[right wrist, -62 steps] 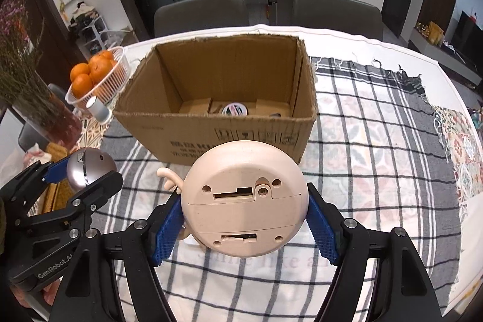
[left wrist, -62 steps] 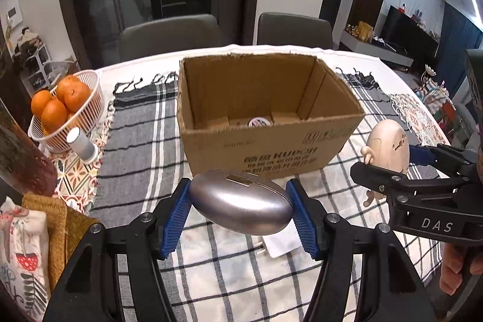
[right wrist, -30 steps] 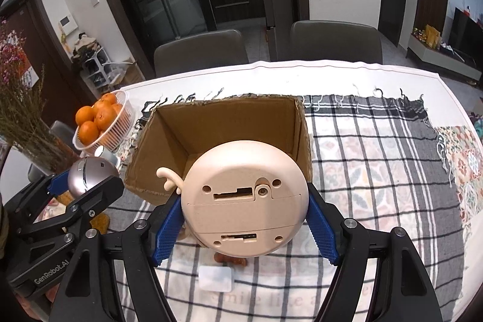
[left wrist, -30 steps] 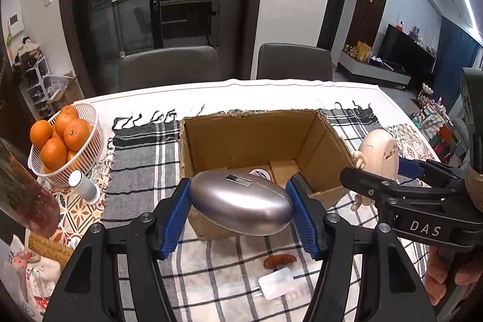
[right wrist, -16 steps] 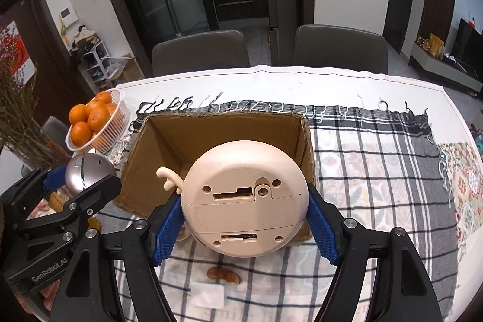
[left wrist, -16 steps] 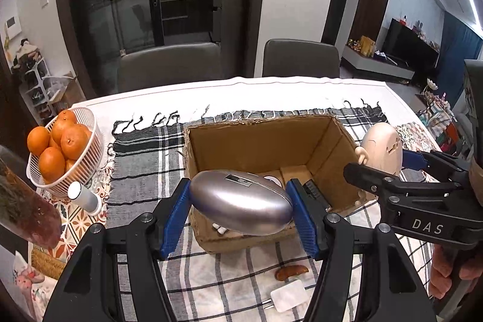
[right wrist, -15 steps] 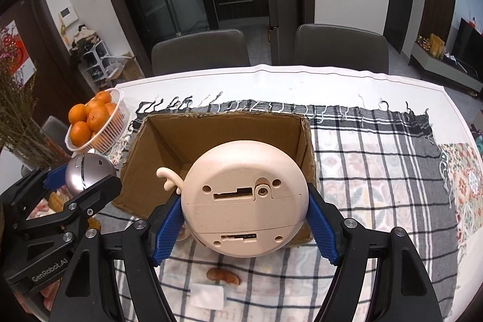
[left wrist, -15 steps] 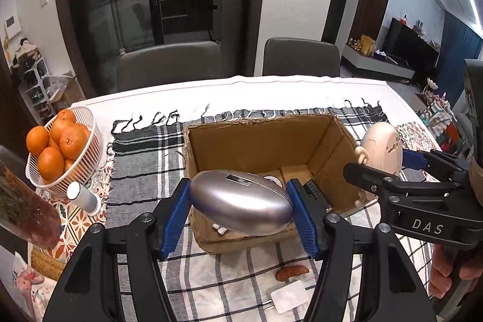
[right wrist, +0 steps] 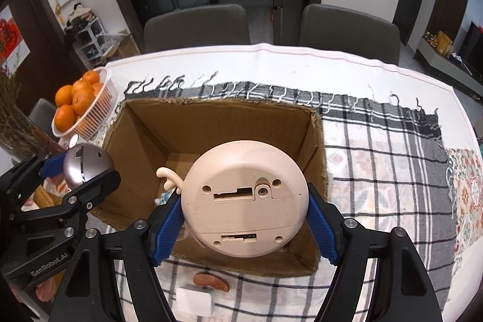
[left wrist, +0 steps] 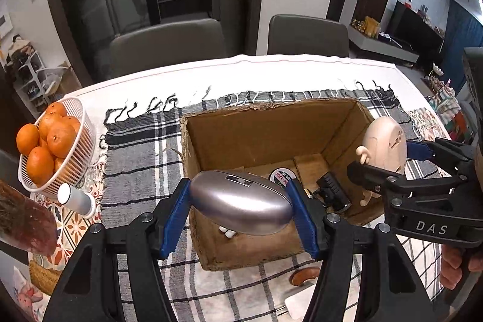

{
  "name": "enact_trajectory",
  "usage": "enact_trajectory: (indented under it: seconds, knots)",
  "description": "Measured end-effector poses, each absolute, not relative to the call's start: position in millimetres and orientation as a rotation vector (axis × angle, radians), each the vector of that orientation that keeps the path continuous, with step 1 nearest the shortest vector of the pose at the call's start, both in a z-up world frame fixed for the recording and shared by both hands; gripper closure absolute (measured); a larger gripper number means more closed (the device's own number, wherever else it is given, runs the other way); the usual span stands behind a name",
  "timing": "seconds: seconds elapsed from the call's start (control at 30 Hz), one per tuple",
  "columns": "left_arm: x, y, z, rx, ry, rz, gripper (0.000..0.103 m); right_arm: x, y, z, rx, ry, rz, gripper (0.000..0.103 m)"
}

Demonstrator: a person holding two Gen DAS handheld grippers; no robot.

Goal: Organize rigid objects
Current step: 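Carry the silver egg with the left tool while the right carries the beige device into the box, then open both tools releasing the egg and device into the box, then withdraw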

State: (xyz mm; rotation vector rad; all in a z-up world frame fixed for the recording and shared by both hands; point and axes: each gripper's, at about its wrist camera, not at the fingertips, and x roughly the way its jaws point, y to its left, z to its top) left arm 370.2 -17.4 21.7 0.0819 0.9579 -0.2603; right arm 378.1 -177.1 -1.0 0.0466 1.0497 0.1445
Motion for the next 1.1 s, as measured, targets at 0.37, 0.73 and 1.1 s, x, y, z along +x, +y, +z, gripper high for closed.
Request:
enact_trajectory:
  seconds: [0.37,0.73,1.1]
  knots:
    - [388,-31,-2,0.096,1.064,-0.307,0.04,393,-176,-30,0.052,1.154,0.184,0.028]
    - [385,-31,-8,0.076,1.09,-0.312,0.04,392,-174,-38,0.034,1.185,0.18,0.028]
    - [360,-26,11,0.068,1.017,-0.267,0.032,369,-179,-16,0.054,1.088,0.163,0.028]
